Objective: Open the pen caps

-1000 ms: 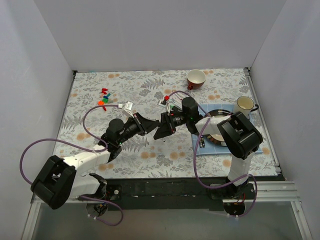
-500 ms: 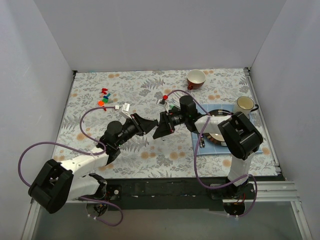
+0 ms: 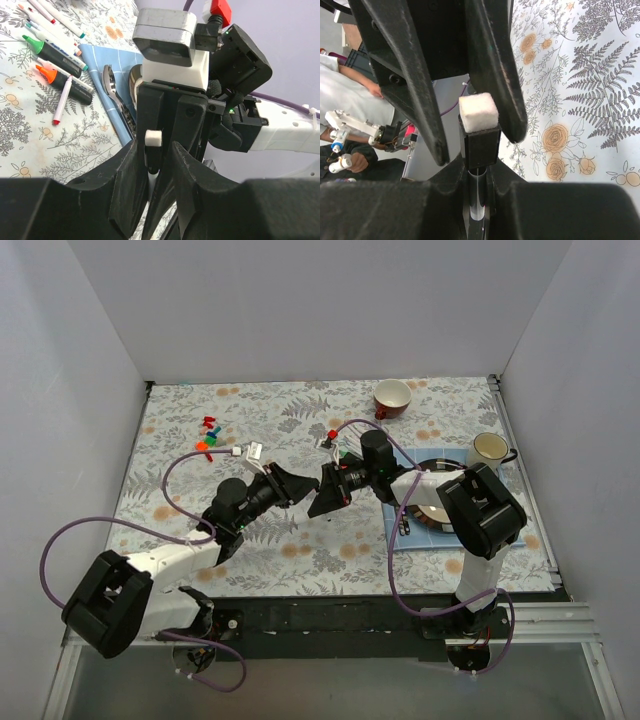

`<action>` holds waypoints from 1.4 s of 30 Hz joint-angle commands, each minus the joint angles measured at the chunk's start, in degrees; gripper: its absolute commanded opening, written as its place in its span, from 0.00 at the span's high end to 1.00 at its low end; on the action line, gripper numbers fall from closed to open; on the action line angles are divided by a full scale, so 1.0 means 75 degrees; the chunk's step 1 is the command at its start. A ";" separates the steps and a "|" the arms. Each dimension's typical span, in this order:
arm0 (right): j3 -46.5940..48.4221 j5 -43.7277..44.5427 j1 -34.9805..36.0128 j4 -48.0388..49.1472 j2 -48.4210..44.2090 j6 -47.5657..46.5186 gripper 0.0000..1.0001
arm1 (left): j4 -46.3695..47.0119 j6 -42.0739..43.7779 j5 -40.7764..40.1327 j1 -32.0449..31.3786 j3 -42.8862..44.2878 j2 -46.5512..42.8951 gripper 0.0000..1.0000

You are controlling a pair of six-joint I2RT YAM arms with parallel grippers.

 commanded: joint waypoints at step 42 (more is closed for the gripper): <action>0.2064 0.2377 0.0194 -0.6101 -0.0363 -0.5652 0.99 | -0.4151 0.0756 0.0202 0.5872 0.2386 0.1330 1.00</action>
